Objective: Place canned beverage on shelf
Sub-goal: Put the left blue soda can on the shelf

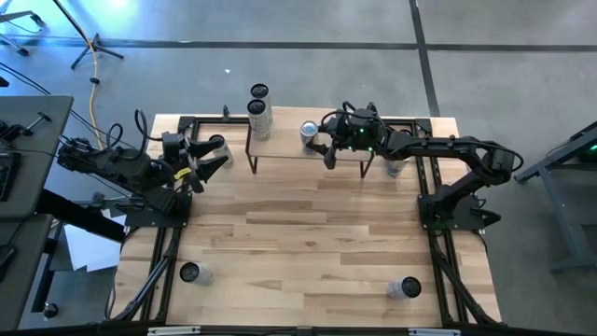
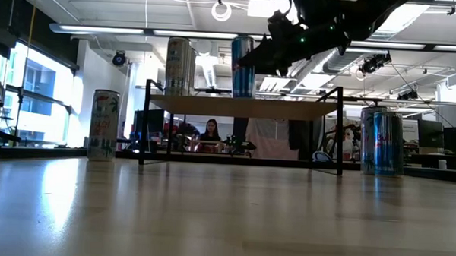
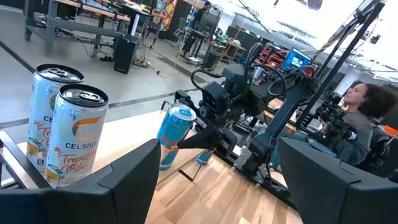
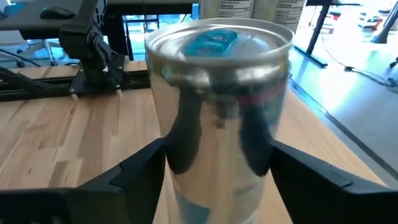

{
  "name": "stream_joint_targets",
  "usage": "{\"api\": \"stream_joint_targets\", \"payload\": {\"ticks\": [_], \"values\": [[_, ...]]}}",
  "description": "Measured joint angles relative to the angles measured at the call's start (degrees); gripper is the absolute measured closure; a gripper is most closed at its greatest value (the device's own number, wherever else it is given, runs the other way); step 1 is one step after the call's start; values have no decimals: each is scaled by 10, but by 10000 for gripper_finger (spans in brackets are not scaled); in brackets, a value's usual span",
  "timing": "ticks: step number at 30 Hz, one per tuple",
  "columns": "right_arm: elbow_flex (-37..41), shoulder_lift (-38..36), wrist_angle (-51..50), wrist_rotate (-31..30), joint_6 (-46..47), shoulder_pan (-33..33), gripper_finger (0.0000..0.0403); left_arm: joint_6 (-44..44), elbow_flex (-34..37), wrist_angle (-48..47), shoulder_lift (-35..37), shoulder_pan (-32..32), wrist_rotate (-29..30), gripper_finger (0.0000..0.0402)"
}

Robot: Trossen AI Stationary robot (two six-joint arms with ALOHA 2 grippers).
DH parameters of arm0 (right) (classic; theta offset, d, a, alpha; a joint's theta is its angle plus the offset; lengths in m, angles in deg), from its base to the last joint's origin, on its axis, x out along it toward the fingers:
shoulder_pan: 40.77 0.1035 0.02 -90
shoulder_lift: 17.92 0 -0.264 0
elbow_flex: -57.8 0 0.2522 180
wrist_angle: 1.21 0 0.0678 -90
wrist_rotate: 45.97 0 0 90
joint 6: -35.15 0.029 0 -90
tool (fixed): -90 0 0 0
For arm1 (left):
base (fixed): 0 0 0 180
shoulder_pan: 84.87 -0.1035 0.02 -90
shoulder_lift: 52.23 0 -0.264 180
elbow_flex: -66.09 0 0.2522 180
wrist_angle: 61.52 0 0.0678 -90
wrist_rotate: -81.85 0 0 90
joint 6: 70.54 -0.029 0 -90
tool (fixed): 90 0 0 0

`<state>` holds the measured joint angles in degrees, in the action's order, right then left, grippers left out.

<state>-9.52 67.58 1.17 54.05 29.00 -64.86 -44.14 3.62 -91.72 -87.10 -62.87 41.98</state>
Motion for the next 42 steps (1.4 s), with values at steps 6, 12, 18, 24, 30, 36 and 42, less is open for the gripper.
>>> {"api": "stream_joint_targets", "payload": {"ticks": [6,12,18,24,30,36,42], "values": [[0,0,2,-34,-6,4,110,0,0,0,0,0,0,106],[-1,-7,-4,-56,9,5,103,0,0,0,0,0,0,106],[-1,-44,-84,-53,22,12,102,0,0,-1,0,0,0,106],[-1,-102,-192,-54,22,24,102,0,0,-1,0,0,0,106],[-1,-153,-301,-78,91,63,102,0,0,-2,0,0,0,106],[0,-152,-335,-195,192,171,102,0,0,-2,0,0,0,106],[-28,-103,-324,-450,320,302,102,0,0,-3,0,0,0,106]]}}
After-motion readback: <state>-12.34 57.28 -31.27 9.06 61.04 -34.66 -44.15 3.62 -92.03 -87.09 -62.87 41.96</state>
